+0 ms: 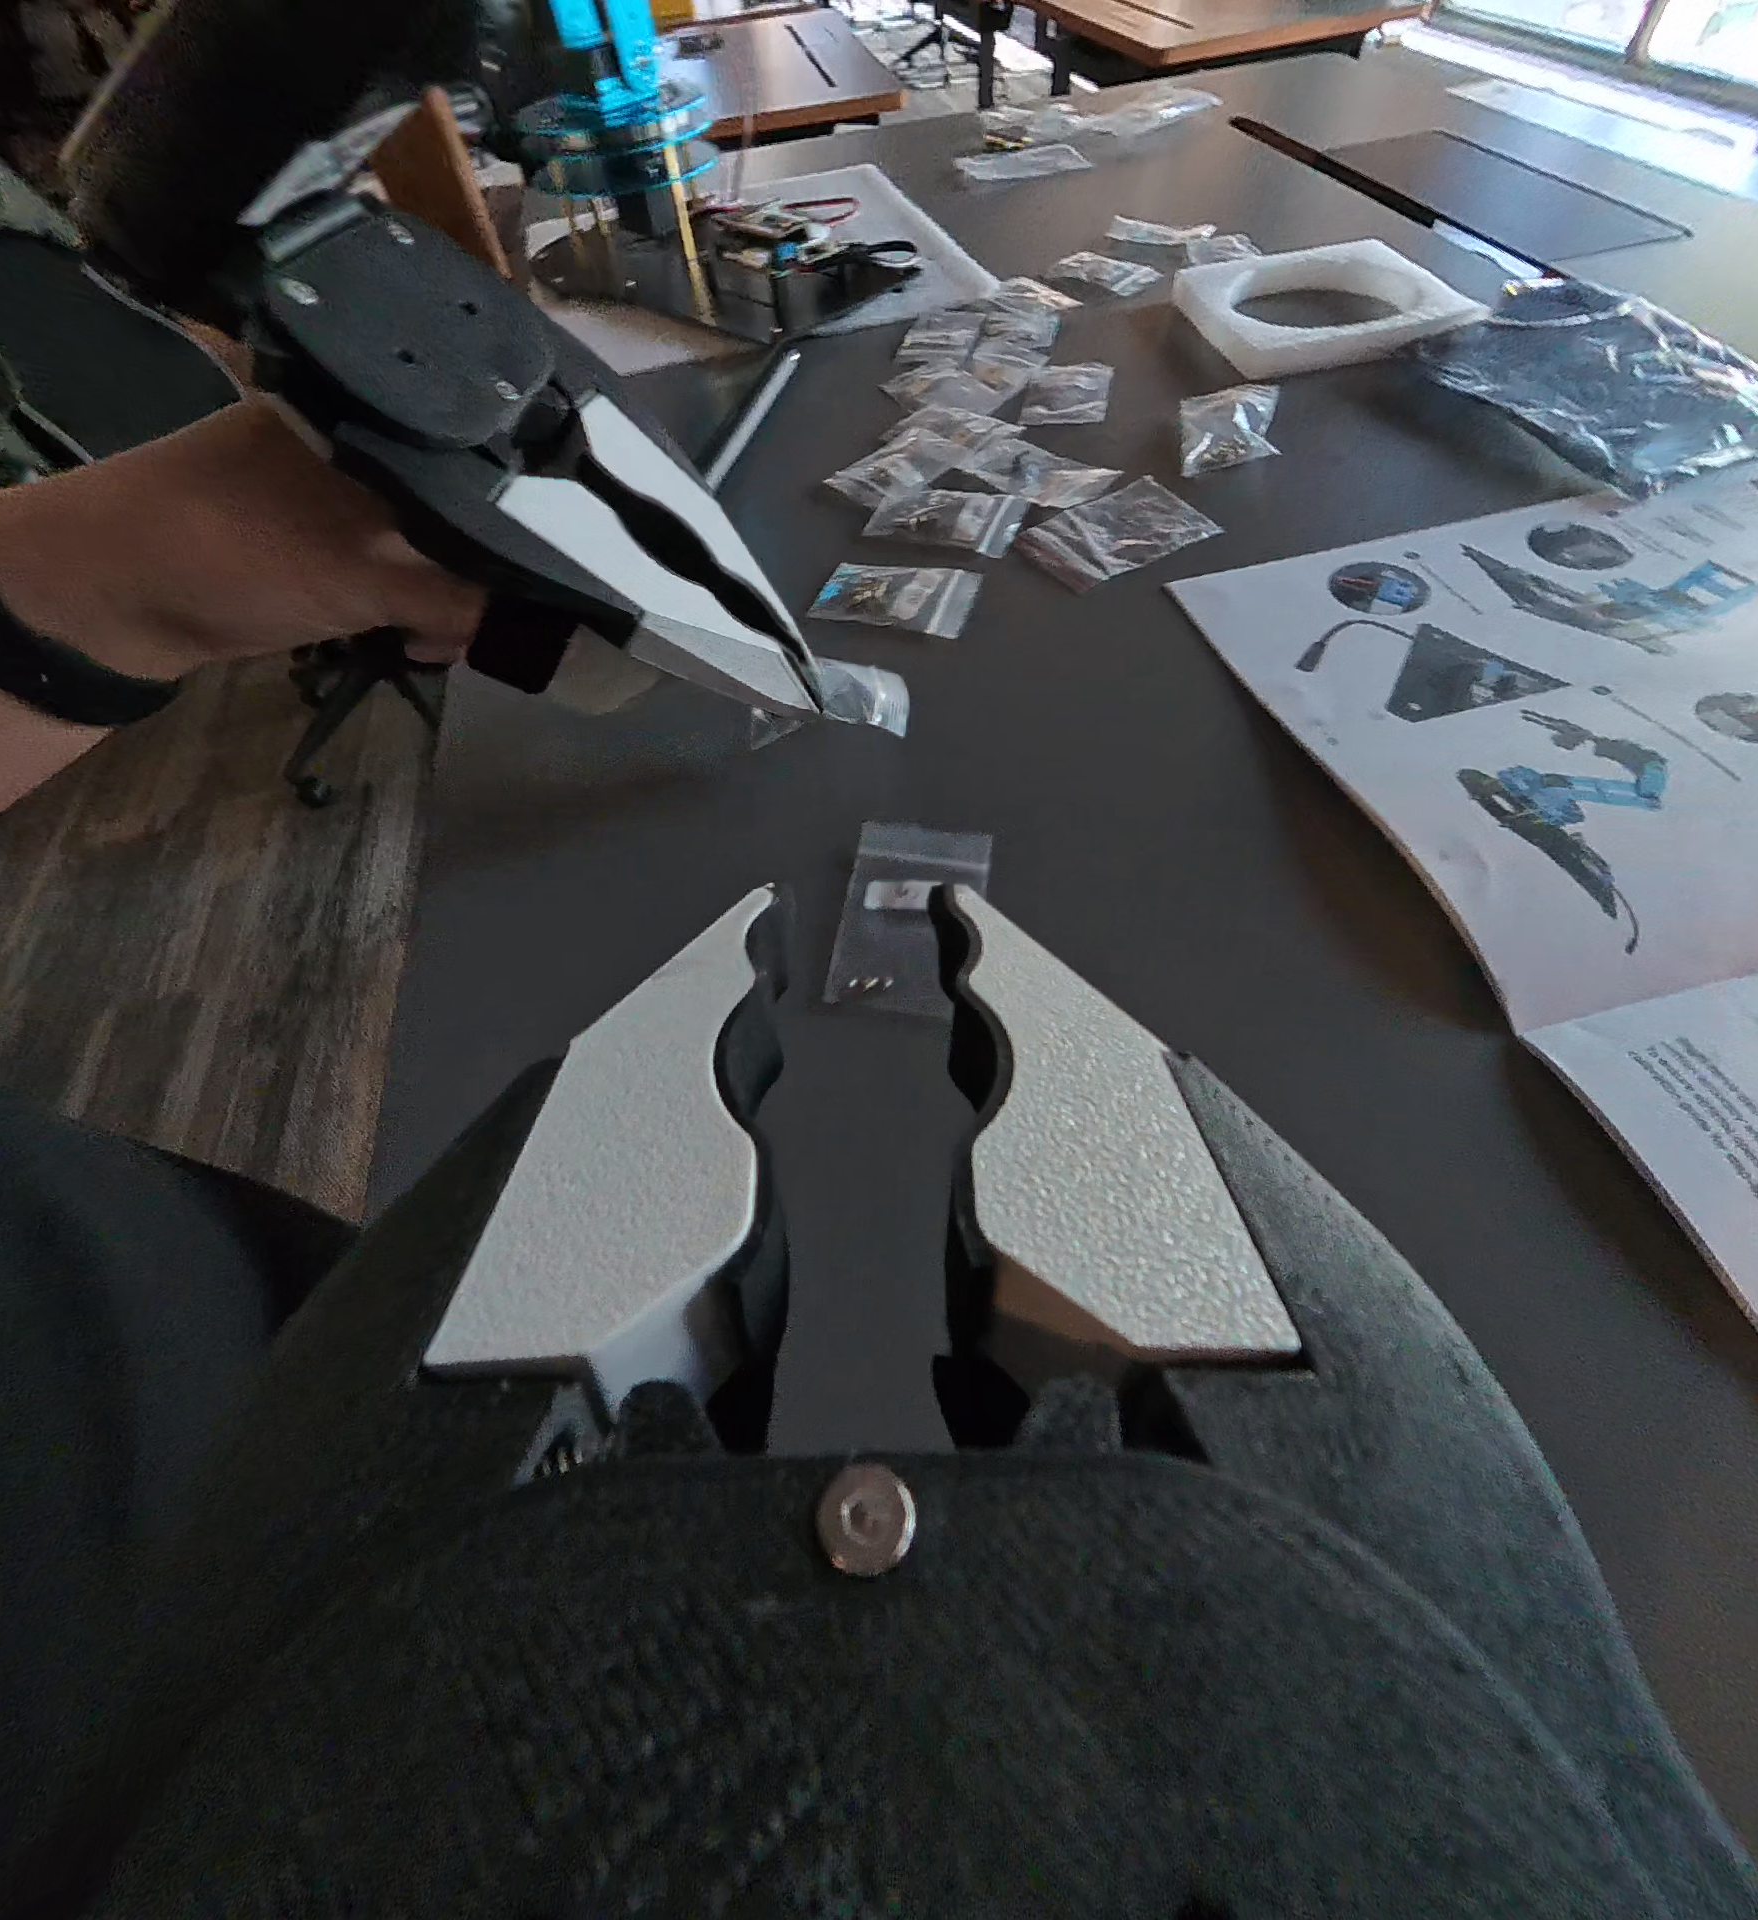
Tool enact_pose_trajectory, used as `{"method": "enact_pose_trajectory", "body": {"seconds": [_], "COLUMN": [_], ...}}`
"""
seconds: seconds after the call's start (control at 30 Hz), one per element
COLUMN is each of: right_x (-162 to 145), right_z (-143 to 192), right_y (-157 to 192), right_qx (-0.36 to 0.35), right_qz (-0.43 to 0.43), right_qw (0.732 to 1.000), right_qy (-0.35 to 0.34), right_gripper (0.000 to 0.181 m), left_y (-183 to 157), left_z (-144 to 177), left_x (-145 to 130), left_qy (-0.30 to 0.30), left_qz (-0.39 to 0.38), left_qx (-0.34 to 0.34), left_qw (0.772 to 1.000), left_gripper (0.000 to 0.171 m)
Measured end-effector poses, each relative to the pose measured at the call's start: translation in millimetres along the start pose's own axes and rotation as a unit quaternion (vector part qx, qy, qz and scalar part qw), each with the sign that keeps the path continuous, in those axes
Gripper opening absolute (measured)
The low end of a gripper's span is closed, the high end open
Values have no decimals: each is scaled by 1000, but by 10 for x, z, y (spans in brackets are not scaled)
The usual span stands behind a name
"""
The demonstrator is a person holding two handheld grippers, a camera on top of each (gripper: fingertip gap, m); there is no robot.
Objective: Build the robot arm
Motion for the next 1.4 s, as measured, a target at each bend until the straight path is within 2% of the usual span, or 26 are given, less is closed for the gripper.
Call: {"method": "enact_pose_trajectory", "body": {"seconds": [0.13, 0.3, 0.37, 0.47, 0.53, 0.6, 0.7, 0.8, 0.87, 1.0, 1.03, 1.1, 1.13, 1.17, 1.23, 1.3, 1.33, 1.4], "right_x": [100, 307, 375, 429, 411, 427, 494, 515, 516, 508, 493, 458, 439, 416, 386, 370, 370, 356], "right_z": [-236, -364, -378, -399, -450, -509, -561, -585, -591, -600, -609, -631, -643, -655, -667, -681, -691, -724], "right_y": [-232, -498, -613, -730, -760, -735, -678, -656, -625, -570, -564, -561, -569, -579, -580, -515, -460, -359], "right_qx": [-10, 36, 80, 161, 174, 206, 275, 296, 309, 312, 304, 284, 268, 247, 210, 184, 183, 181], "right_qz": [-94, -219, -286, -384, -405, -419, -457, -465, -451, -413, -402, -389, -389, -386, -373, -351, -345, -339], "right_qw": [995, 975, 955, 909, 898, 884, 846, 834, 836, 854, 861, 874, 879, 887, 903, 918, 920, 923], "right_qy": [26, 6, -1, -8, 4, 9, 10, 22, 39, 58, 61, 66, 64, 61, 42, 25, 14, 2], "right_gripper": [37, 40, 36, 24, 14, 14, 15, 11, 2, 0, 0, 0, 1, 1, 0, 0, 0, 0], "left_y": [91, 237, 265, 229, 205, 173, 119, 88, 85, 78, 78, 141, 195, 244, 301, 226, 170, 99], "left_z": [3, -8, -9, 13, 12, 12, 19, 12, 15, 6, -5, -33, -29, -2, 85, 125, 118, 67], "left_x": [319, 593, 669, 746, 769, 790, 798, 773, 761, 718, 703, 680, 666, 649, 621, 601, 599, 596], "left_qy": [-62, -136, -152, -179, -187, -195, -201, -198, -196, -183, -178, -160, -152, -149, -151, -145, -143, -144], "left_qz": [-101, -218, -237, -261, -283, -304, -314, -324, -325, -320, -314, -274, -244, -210, -146, -86, -53, -5], "left_qx": [-86, -168, -195, -236, -242, -236, -238, -238, -236, -242, -243, -228, -218, -215, -207, -244, -268, -292], "left_qw": [989, 952, 939, 919, 909, 902, 897, 894, 895, 898, 900, 920, 933, 942, 956, 955, 951, 945], "left_gripper": [6, 5, 5, 5, 5, 5, 5, 5, 5, 6, 12, 46, 53, 48, 24, 5, 5, 18]}}
Point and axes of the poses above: each gripper's, where its closed fingertips meet, z back along the fingers, x out of its top, y = z × x across the jaws, the point moved 8 cm from there along z, back along the fingers, and after that the axes turned 11 degrees about -x, right-handed, at the moved point
